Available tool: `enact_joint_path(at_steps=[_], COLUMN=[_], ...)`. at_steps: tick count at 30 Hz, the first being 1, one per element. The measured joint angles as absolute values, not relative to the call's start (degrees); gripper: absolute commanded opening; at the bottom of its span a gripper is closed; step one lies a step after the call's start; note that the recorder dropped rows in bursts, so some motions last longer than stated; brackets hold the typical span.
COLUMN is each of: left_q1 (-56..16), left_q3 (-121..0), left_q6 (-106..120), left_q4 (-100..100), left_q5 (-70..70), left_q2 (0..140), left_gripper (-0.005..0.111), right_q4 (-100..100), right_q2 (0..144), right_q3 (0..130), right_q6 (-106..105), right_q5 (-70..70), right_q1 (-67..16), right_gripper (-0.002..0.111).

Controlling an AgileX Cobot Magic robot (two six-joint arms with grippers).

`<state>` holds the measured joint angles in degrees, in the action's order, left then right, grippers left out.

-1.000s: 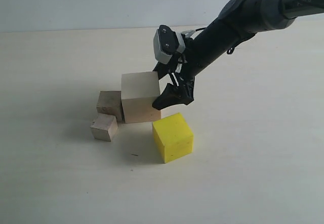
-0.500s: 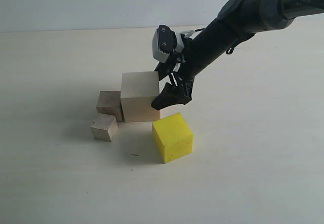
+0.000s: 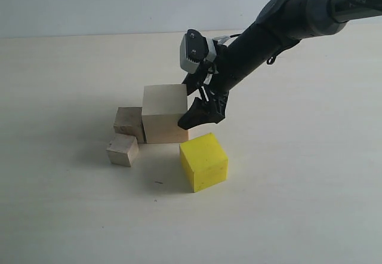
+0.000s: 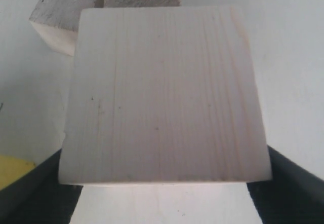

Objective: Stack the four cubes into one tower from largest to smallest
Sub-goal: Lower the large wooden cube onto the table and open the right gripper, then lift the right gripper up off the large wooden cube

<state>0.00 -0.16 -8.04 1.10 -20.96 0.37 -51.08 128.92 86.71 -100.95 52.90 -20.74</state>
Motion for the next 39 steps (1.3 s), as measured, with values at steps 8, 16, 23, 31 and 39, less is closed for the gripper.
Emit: enact_joint_path(at_steps=[8,16,23,31,39], left_q1=[0.0,0.0,0.0,0.0,0.0], left_q3=[-0.16,-0.16,-0.16,-0.16,-0.16], left_q6=[-8.04,-8.04,-8.04,-8.04,-8.04], left_q4=[1.1,1.1,1.1,1.1,1.1], left_q5=[-20.96,-20.96,-20.96,-20.96,-20.96], left_q2=[0.37,0.37,0.37,0.37,0.37], left_gripper=[0.0,0.0,0.0,0.0,0.0], right_q4=[-51.66,-49.83,-46.88,-46.73,-44.83], right_q2=[128.92,129.87,131.23,131.23,129.4], right_q3=[86.71,86.39,85.69,85.69,85.58], right_q6=[-100.62,-95.4,-95.12,-95.12,-95.05], right_q5=[52.68,50.22,48.29,47.02,45.98], right_q1=[-20.74,-20.84,-20.73,-20.73,-20.73], right_gripper=[0.073,0.083,0.083,0.083,0.083])
